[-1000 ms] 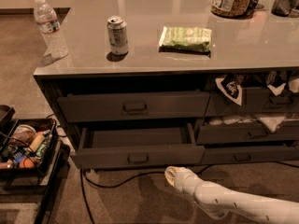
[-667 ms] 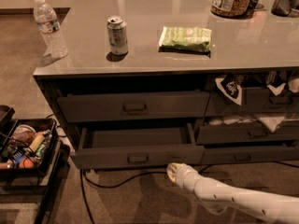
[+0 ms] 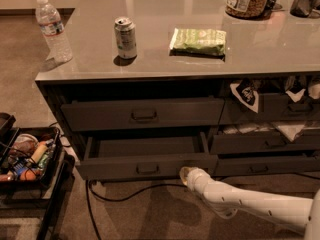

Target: Close middle drawer

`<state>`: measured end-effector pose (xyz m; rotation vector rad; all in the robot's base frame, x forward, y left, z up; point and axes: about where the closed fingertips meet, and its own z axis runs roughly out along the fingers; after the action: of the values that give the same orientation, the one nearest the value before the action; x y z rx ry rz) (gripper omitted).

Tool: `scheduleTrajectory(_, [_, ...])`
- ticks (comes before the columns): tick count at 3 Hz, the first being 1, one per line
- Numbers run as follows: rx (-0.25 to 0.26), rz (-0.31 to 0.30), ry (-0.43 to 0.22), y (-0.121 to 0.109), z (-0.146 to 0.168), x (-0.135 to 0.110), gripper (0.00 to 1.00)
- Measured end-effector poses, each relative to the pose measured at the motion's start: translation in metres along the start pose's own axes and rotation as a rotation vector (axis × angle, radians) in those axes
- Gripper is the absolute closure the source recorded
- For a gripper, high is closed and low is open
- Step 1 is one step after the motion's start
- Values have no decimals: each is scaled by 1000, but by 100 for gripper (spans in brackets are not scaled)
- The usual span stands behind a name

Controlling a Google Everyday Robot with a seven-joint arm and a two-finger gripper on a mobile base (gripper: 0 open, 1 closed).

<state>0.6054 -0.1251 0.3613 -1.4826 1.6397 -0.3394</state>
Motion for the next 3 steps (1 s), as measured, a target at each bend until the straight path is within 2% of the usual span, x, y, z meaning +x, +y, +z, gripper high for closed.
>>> scheduleTrajectory(3, [41,-20,11,-30,46,-3,100])
